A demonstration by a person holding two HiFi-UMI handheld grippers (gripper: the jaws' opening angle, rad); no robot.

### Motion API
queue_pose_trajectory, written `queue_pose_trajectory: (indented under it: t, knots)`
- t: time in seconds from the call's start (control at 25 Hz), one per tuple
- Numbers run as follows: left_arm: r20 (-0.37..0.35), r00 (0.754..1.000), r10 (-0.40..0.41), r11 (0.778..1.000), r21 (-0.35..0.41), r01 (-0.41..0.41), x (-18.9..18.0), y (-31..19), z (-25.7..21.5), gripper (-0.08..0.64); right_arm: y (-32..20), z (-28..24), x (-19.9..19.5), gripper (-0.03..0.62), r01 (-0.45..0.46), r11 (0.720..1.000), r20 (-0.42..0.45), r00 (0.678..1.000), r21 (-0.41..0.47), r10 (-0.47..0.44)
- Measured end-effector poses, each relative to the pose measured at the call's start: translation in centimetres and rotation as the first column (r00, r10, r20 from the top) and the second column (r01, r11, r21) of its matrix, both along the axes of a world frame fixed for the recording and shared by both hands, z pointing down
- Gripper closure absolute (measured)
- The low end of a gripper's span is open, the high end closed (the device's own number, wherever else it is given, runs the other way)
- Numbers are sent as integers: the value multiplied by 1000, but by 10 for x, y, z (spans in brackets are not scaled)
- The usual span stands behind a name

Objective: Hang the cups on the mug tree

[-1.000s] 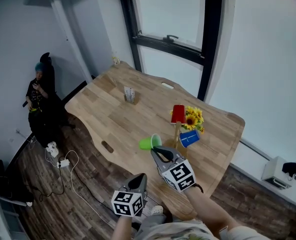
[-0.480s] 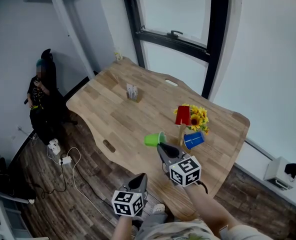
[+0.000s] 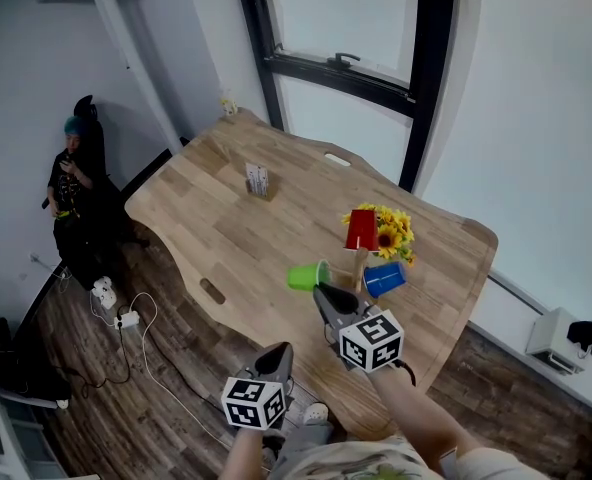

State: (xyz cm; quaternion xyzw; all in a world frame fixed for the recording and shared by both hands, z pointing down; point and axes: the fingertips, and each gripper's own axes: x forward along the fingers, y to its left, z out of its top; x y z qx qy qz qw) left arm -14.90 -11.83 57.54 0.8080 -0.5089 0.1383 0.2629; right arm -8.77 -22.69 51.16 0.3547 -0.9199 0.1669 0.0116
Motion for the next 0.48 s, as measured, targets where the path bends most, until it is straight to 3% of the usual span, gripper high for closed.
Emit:
queue_pose_trajectory:
  t: [0.48]
  knots:
    - [-2,1000,11,1000,-5,-11,6,-4,3,558,-2,6,14,571,-30,999,27,999,-34,31]
